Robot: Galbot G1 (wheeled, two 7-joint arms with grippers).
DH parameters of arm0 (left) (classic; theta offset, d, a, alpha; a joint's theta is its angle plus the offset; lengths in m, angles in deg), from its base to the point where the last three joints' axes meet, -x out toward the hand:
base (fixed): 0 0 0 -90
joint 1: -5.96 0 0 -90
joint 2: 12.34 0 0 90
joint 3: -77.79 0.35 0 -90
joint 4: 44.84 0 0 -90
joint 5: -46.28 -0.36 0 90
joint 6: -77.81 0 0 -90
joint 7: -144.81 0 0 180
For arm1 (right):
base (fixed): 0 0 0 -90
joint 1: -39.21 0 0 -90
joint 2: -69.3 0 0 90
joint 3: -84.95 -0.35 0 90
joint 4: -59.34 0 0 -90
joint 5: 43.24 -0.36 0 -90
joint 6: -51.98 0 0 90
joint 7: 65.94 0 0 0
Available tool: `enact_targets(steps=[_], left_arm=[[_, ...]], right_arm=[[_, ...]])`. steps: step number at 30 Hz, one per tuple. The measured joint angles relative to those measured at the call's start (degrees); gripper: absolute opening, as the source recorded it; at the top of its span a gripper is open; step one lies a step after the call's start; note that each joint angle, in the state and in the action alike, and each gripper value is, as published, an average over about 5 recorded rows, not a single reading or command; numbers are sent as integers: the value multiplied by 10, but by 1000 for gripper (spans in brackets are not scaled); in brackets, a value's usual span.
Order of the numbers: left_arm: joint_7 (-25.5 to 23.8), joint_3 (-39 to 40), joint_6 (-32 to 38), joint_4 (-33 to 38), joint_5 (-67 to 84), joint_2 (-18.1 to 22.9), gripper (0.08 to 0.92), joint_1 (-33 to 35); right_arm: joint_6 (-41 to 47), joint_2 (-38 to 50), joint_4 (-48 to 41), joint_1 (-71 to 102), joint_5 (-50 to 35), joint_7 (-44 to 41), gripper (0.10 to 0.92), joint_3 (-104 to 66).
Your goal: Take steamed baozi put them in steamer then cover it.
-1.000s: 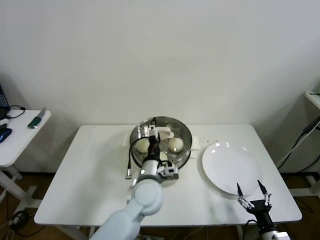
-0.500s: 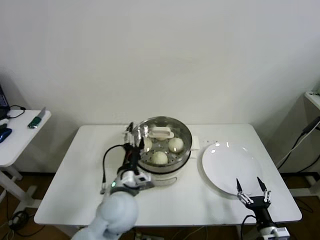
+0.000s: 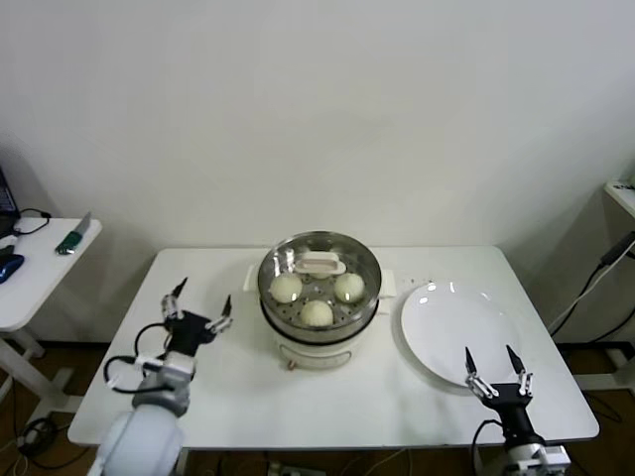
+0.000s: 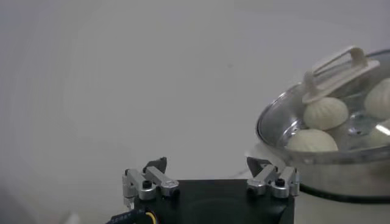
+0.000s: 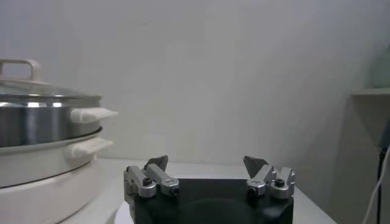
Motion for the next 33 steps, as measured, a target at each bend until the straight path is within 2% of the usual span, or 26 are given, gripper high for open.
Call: enact_targets(steps=[8, 15, 23, 33], left_arm=[[6, -59, 159, -61, 133, 16, 823, 75], [13, -67, 255, -121, 180, 39, 823, 103], [14, -66, 310, -160, 199, 59, 823, 113], [13, -64, 342, -174, 205, 71, 823, 128]], right_arm=[[-10, -1, -14, -10, -10, 1, 823, 6], [-19, -2, -29, -14, -16, 2, 823, 6], [-27, -4, -39, -13, -19, 2, 823, 8], [-30, -4, -46, -13, -18, 2, 823, 10]])
